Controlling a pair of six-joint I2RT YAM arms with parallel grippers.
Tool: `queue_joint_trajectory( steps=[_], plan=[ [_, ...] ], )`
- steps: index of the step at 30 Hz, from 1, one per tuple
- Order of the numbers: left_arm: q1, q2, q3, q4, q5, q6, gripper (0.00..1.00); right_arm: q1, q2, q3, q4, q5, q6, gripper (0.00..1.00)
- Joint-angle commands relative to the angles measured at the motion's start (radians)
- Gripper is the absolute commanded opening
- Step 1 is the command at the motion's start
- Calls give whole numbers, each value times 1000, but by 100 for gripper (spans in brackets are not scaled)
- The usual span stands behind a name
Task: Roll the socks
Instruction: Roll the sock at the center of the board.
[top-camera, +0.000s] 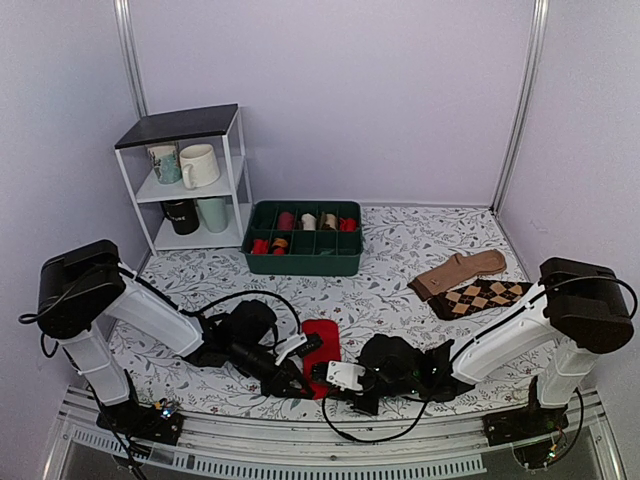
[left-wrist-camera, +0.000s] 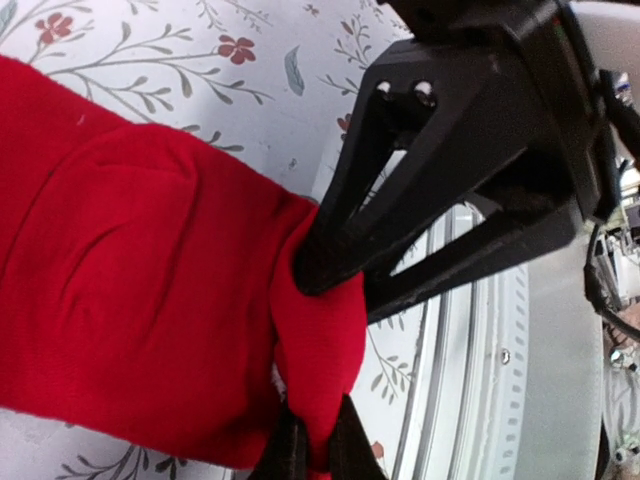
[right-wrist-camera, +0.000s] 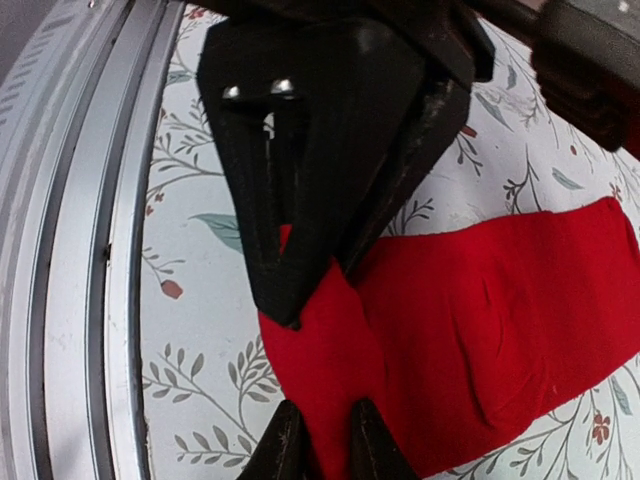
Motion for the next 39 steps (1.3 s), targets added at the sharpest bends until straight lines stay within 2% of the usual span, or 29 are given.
queue_joint_trajectory(
  steps=[1,3,8,11,12,15,19,26,33,39],
  plan=[
    [9,-9,-25,-69,-50,28,12,7,61,-9,-169,-28,88,10],
    [8,-64,-29,-70,-102,58,19,7,58,-18,-181,-69,132,6],
    [9,-265,-101,5,-259,124,20,-28,59,-34,-183,-175,245,5],
    [3,-384,-166,99,-276,187,21,-83,77,-31,-178,-287,316,5],
    [-1,-416,-195,142,-271,212,25,-108,87,-25,-179,-325,343,5],
    [-25,-470,-232,174,-277,287,25,-162,132,-3,-191,-428,394,5],
    [-54,-446,-236,163,-270,335,25,-227,203,68,-279,-554,455,5],
    [-95,-324,-198,126,-308,391,26,-268,265,136,-442,-621,468,5],
    [-121,-242,-171,121,-294,411,28,-277,290,154,-456,-632,453,5],
    [-127,-192,-144,128,-300,416,22,-282,304,148,-453,-642,447,5]
  ],
)
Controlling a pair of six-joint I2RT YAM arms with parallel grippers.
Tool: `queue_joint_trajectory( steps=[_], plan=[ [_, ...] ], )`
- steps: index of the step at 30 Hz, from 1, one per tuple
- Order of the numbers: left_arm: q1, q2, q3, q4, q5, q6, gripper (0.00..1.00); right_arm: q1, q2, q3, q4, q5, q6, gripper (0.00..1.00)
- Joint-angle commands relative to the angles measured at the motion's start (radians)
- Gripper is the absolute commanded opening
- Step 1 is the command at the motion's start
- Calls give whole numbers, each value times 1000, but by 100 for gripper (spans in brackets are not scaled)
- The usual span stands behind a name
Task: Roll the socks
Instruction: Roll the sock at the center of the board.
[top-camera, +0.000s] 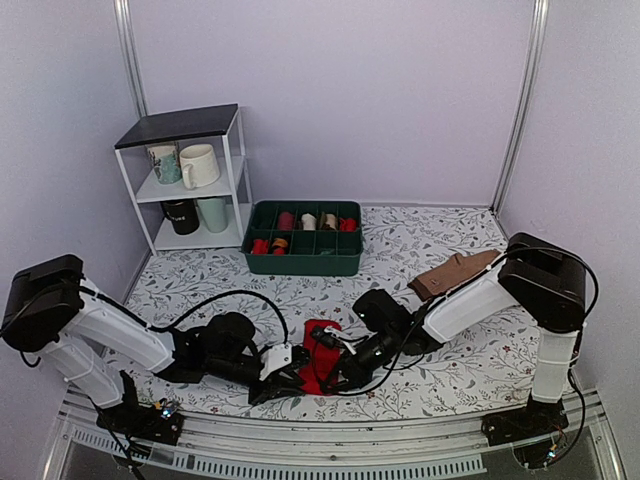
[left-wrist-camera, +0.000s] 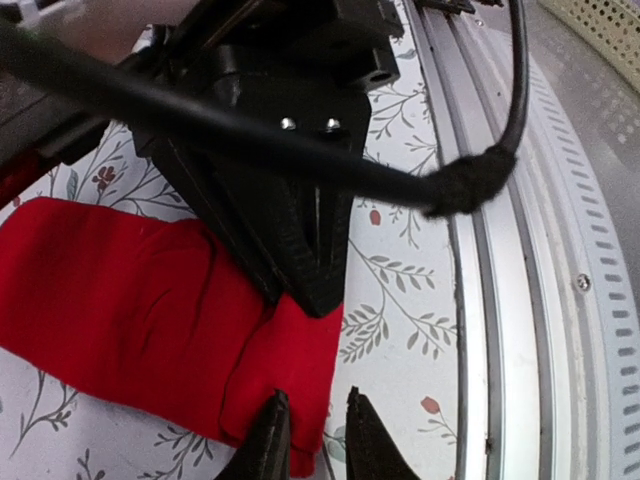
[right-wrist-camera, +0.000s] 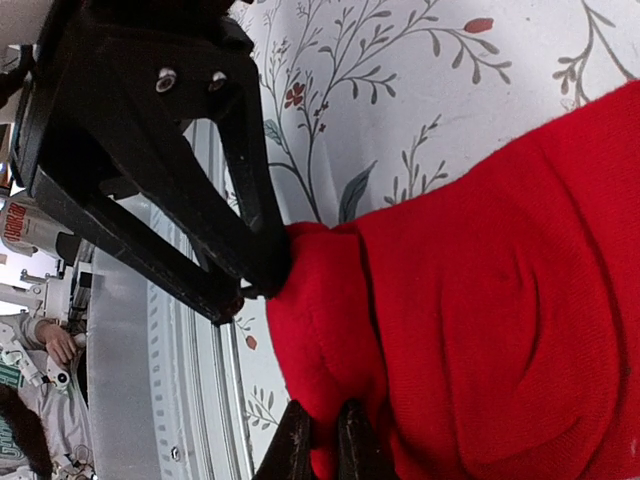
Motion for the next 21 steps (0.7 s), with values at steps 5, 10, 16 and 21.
queue_joint_trajectory(
  steps=[5,10,16,21],
  plan=[
    [-31,76,53,-23,-1,12,22,0,103,-69,-265,83,-9,5],
    [-55,94,53,-18,-34,-11,24,-6,102,-71,-266,78,-12,5],
    [-75,108,54,-17,-98,-34,45,-6,107,-70,-267,70,-16,5],
    [-81,112,51,-12,-139,-42,46,-6,107,-72,-267,67,-18,5]
  ],
)
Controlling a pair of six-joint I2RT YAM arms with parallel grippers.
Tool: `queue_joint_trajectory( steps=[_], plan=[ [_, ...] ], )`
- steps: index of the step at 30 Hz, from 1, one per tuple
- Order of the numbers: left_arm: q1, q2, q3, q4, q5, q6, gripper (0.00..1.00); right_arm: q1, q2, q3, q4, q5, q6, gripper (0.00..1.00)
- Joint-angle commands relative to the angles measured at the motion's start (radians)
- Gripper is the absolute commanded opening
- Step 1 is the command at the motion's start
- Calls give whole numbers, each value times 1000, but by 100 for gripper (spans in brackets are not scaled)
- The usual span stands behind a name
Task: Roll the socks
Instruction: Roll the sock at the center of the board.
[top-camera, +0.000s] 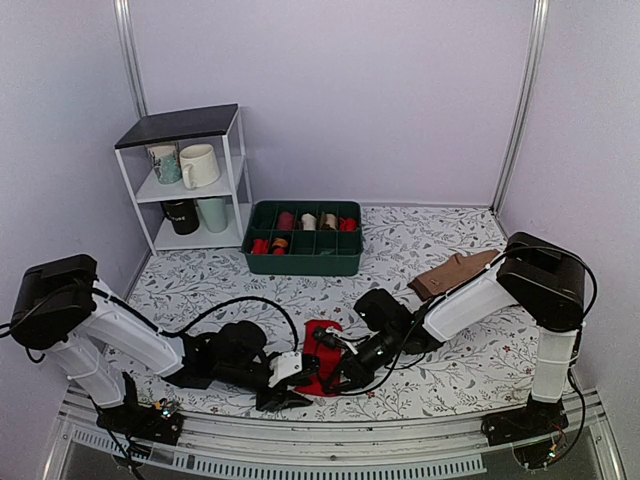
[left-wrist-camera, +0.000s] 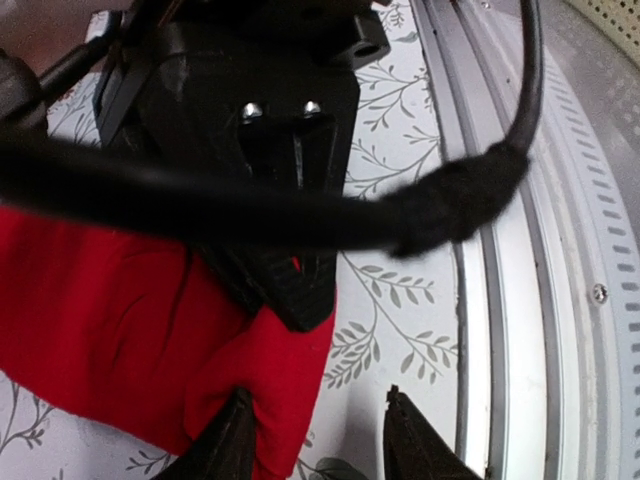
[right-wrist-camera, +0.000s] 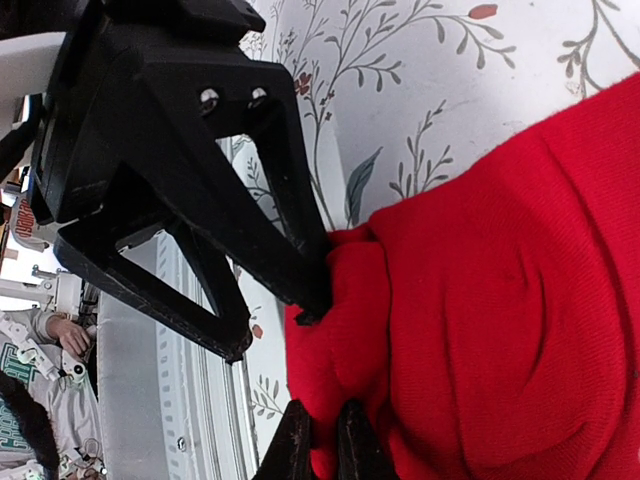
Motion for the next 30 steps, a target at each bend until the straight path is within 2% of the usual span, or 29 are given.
queue_joint_trajectory(
  steps=[1,7,8,9,10,13,17,23,30],
  plan=[
    [-16,37,11,-25,-67,-15,46,8,98,-71,-255,111,-9,5],
    [-19,58,24,-39,-120,-24,42,9,90,-80,-254,86,-17,5],
    [-23,48,21,-38,-139,-23,46,9,87,-82,-257,83,-19,5],
    [-31,24,14,-33,-149,-15,56,8,86,-83,-259,83,-21,5],
    [-37,-7,-6,-8,-160,-9,59,9,87,-83,-261,83,-21,5],
    [-42,-120,-77,69,-151,0,60,7,91,-80,-261,84,-21,5],
    [-42,-203,-109,56,-138,8,63,7,95,-77,-267,81,-23,5],
    [-48,-156,-90,49,-101,11,63,6,112,-55,-292,77,-37,5],
    [-64,-60,-65,117,-103,15,63,6,108,-55,-298,71,-41,5]
  ],
)
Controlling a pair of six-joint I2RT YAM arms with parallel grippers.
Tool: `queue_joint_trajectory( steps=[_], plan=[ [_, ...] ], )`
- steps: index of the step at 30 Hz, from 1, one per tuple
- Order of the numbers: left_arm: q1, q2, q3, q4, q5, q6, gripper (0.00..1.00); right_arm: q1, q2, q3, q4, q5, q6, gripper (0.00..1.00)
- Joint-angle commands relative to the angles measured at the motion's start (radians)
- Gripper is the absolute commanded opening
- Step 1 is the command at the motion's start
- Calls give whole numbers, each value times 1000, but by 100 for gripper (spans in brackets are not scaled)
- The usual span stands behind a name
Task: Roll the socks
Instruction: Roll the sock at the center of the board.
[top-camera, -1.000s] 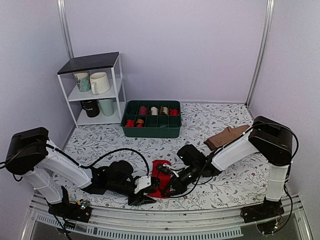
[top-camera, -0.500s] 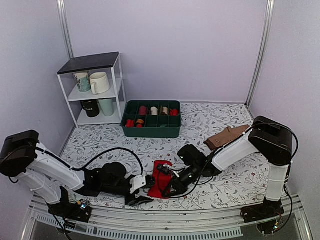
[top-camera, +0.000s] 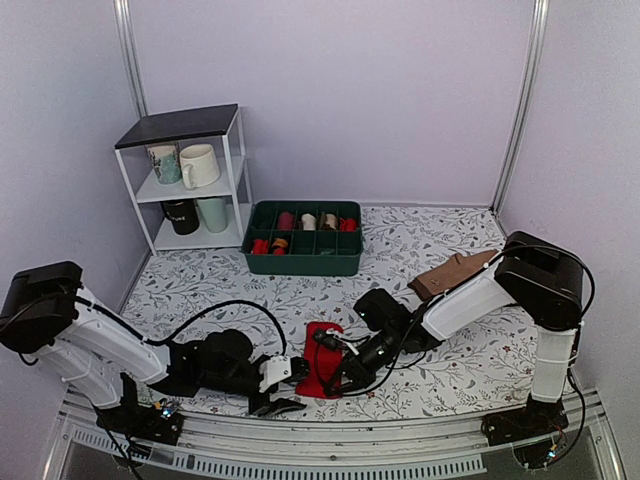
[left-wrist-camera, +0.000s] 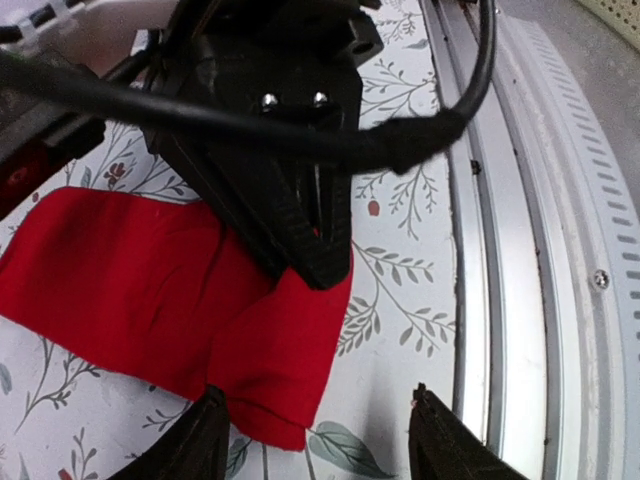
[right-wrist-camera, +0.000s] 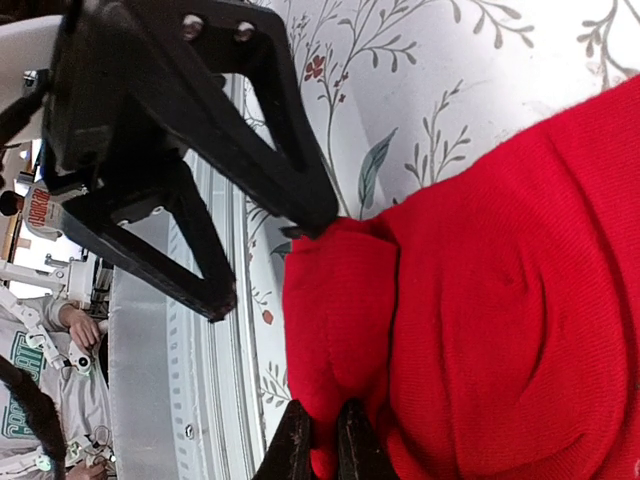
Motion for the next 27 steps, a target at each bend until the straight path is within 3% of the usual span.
queue_joint_trajectory(
  steps=[1,9,16,20,23,27],
  plan=[
    [-13,59,32,69,12,18,63,14,97,-65,-262,118,-14,5],
    [-14,122,56,73,31,17,57,12,102,-68,-259,111,-9,5],
    [-15,138,66,48,60,5,35,10,111,-63,-261,102,0,5],
    [-14,161,94,15,78,3,18,10,111,-64,-261,105,5,5],
    [-15,170,106,-5,92,-3,0,8,109,-63,-257,110,11,5],
    [-15,169,134,-75,102,-21,0,7,107,-61,-232,115,24,5]
  ],
)
